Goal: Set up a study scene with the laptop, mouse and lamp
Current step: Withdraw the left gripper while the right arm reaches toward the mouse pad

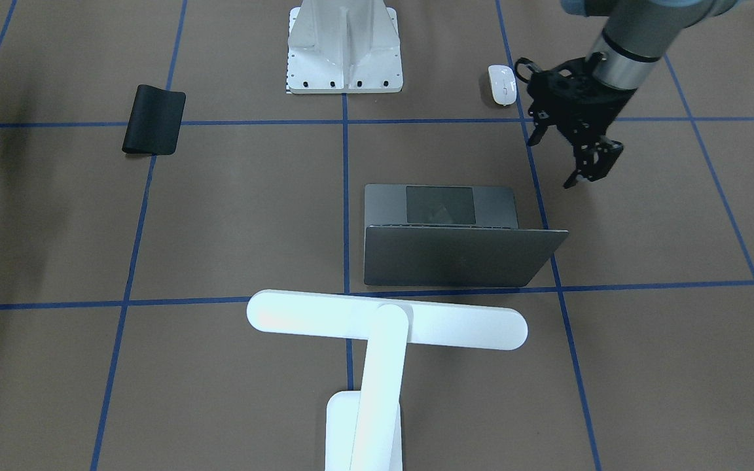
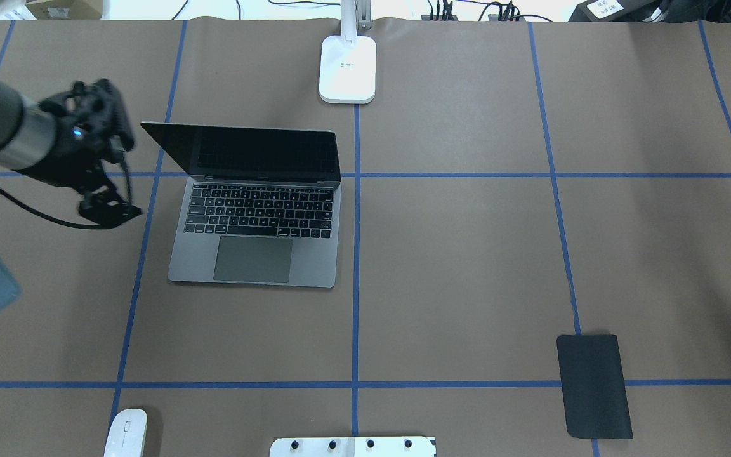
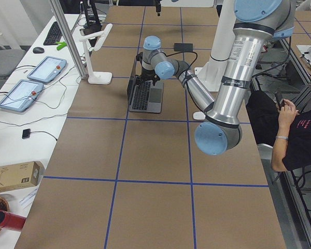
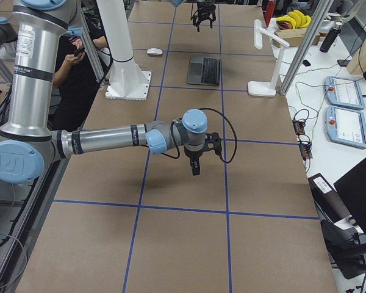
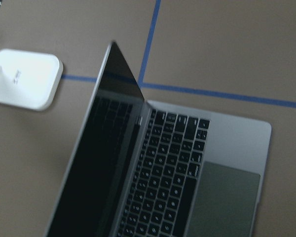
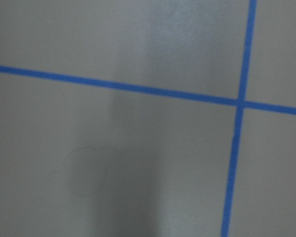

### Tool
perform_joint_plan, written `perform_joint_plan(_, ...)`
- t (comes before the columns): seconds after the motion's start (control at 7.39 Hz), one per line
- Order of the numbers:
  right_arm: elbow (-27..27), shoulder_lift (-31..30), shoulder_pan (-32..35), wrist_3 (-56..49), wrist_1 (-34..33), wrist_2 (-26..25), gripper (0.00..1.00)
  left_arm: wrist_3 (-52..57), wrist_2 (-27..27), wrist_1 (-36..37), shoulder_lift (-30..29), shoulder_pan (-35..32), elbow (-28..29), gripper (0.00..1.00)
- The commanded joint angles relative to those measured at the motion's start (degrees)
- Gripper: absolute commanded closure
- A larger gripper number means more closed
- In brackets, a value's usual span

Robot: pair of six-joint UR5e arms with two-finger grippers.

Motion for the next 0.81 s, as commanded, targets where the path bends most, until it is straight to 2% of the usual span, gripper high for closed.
perform_joint_plan(0.0, 7.3, -1.2, -12.9, 12.9, 0.5, 0.1, 0.01, -0.4, -4.2, -0.5, 8.6, -5.8, 0.4, 0.00)
perform_joint_plan(0.14, 8.5, -1.1, -17.1, 16.2, 0.5, 0.2, 0.01, -0.6, -4.2, -0.5, 11.3, -7.5, 0.7, 0.00)
perform_joint_plan(0.41, 11.7, -0.8, -24.5, 28.1, 0.5, -0.4, 0.01, -0.8, -4.3, -0.5, 12.8, -8.6, 3.0, 0.00)
perform_joint_plan(0.68, 10.1, -1.3, -25.1, 28.7, 0.5, 0.4, 0.07, -8.9, -4.4, -0.6, 12.5, -8.6, 3.6, 0.00)
